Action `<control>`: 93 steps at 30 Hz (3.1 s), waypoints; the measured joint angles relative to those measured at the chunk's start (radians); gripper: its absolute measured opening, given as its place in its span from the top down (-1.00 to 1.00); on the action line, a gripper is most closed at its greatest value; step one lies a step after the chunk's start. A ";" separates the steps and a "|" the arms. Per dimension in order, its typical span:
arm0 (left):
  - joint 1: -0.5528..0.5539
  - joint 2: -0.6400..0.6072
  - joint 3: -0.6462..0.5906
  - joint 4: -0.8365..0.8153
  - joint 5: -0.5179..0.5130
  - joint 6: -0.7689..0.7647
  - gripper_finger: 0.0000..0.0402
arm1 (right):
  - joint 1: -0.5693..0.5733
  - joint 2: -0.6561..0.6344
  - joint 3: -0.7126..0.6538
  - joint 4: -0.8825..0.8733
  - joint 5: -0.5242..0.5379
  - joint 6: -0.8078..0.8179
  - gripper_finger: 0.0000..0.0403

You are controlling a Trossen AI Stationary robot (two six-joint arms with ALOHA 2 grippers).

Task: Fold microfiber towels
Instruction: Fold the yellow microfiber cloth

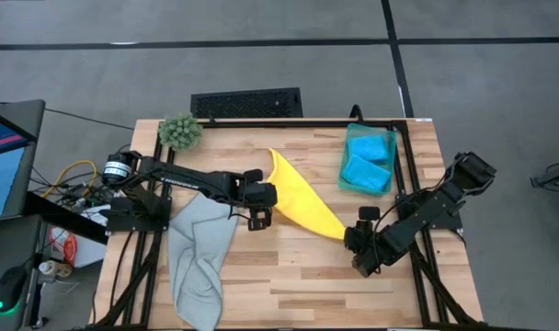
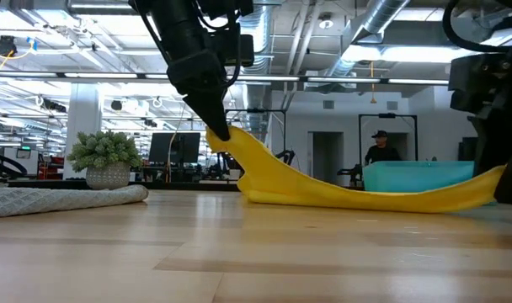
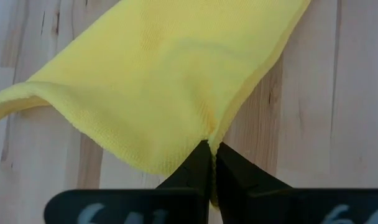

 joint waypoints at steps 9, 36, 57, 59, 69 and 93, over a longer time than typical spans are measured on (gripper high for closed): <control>0.000 0.000 0.000 0.000 0.000 -0.005 0.98 | 0.003 0.000 0.015 0.015 -0.003 0.000 0.12; -0.164 -0.166 0.137 -0.246 -0.118 -0.206 0.98 | 0.045 -0.001 0.494 -0.593 0.234 0.049 0.99; -0.081 -0.424 0.164 -0.429 -0.550 -0.204 0.98 | -0.275 -0.145 0.633 -0.809 0.666 0.067 1.00; -0.038 -0.420 0.164 -0.452 -0.546 -0.203 0.98 | -0.307 -0.151 0.633 -0.807 0.666 0.056 1.00; -0.120 -0.421 0.022 -0.473 -0.320 -0.391 0.98 | -0.083 -0.148 0.535 -0.771 0.498 0.284 1.00; -0.713 -0.229 -0.463 0.357 -0.211 -1.036 0.98 | 0.340 0.256 0.472 -0.405 0.175 0.870 1.00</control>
